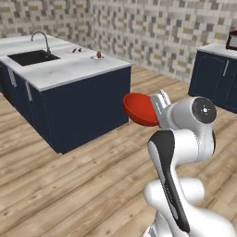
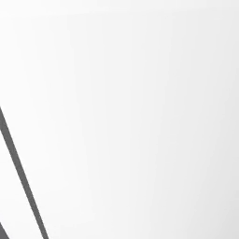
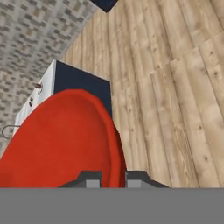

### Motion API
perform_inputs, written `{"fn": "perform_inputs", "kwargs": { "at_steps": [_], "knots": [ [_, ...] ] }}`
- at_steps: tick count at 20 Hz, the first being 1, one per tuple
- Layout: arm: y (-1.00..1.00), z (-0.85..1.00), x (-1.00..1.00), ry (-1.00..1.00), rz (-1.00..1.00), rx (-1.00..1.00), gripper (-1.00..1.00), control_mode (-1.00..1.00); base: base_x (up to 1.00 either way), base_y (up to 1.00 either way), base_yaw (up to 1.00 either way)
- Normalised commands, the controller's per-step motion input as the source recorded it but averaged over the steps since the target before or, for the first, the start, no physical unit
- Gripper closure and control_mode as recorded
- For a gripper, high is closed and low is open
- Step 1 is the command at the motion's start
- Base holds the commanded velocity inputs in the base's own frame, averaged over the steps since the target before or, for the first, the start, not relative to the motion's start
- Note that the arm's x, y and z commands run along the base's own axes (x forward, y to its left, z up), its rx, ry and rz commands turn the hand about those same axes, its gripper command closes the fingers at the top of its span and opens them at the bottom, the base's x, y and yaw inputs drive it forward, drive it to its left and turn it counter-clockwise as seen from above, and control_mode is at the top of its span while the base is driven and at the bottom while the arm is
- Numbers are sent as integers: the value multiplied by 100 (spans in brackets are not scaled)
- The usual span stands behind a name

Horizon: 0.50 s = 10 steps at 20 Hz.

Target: Take the smaller bowl and place it next to the appetizer plate on the dining counter , and place the larger bowl next to the plate with cooked food.

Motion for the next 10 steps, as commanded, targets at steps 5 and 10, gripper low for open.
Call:
{"fn": "perform_inputs", "kwargs": {
  "at_steps": [5, 10],
  "knots": [
    [0, 0, 0, 0, 0, 0, 100, 100, 100, -96, -1],
    [0, 0, 0, 0, 0, 0, 100, 100, 100, -25, -21]
  ]
}}
